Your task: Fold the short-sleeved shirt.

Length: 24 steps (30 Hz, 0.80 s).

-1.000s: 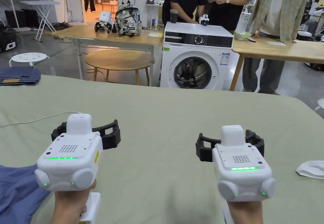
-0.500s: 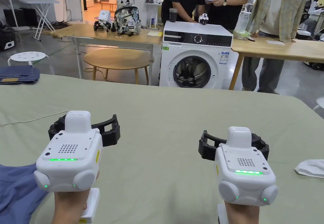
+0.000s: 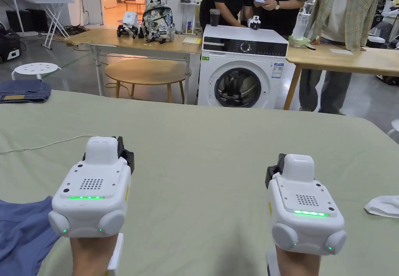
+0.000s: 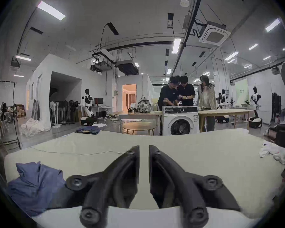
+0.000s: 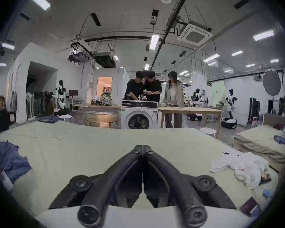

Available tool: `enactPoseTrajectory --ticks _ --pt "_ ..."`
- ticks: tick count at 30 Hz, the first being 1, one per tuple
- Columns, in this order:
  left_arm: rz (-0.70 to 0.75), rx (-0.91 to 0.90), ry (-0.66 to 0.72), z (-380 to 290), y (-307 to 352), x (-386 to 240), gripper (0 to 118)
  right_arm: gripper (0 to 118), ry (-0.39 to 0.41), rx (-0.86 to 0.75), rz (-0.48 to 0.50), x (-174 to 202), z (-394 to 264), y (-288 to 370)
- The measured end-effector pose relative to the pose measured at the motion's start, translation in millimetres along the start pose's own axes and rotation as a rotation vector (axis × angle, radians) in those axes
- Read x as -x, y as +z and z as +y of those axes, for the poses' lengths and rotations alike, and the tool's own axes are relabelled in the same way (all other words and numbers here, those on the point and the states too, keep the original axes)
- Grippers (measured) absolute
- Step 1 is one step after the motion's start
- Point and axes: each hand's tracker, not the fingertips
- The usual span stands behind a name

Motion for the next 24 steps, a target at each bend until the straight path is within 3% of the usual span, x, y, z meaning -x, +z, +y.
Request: enactPoseTrajectory --ticks 3,15,24 --pt "-0.011 -0.009 -0.033 -3 4 -3 0 0 0.031 -0.015 -0.026 3 0 1" --pt "-0.003 0.029 -0.039 7 0 2 0 0 0.014 0.002 -0.034 1 1 6" --pt "0.091 0.153 -0.018 17 7 93 0 0 0.035 0.036 0.041 45 12 4"
